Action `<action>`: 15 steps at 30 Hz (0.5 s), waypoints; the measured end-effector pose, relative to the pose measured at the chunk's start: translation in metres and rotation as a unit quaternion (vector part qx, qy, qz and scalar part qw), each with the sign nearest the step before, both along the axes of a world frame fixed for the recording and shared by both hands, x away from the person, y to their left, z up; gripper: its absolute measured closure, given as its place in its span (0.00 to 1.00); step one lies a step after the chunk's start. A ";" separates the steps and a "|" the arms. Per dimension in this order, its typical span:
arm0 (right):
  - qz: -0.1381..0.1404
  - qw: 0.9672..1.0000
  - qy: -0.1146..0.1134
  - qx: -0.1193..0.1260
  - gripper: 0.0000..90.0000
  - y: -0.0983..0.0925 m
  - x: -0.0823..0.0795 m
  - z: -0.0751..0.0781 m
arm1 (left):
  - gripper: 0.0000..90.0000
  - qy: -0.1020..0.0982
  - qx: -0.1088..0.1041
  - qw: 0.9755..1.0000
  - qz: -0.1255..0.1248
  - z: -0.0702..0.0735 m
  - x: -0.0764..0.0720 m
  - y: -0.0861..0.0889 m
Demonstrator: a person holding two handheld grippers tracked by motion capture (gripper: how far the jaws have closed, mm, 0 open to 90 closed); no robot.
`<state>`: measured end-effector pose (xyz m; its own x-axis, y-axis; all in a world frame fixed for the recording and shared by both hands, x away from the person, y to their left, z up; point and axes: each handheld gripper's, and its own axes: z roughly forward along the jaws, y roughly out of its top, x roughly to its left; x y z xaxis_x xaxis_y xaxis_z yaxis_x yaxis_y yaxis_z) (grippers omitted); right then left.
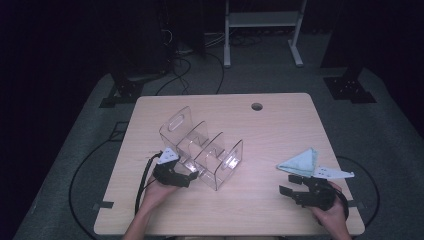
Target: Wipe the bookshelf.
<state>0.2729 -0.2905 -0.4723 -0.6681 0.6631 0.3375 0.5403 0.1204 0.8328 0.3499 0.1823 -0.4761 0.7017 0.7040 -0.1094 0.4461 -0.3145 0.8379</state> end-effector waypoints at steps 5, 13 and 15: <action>-0.024 0.999 -0.015 -0.025 0.34 -0.012 0.016 0.016 | 0.00 -0.003 -0.001 1.000 0.005 -0.003 0.004 -0.003; -0.086 0.991 0.020 -0.102 0.43 -0.029 0.064 0.019 | 0.02 0.000 0.008 1.000 0.005 -0.004 0.006 -0.005; -0.092 0.989 0.031 -0.109 0.44 -0.031 0.073 0.012 | 0.05 -0.006 0.006 1.000 0.005 -0.003 0.006 -0.003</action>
<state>0.3457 -0.3211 -0.4604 -0.5119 0.8332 0.2093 0.6195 0.1892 0.7619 0.3559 0.1790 -0.4795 0.6960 0.7121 -0.0927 0.4392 -0.3200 0.8395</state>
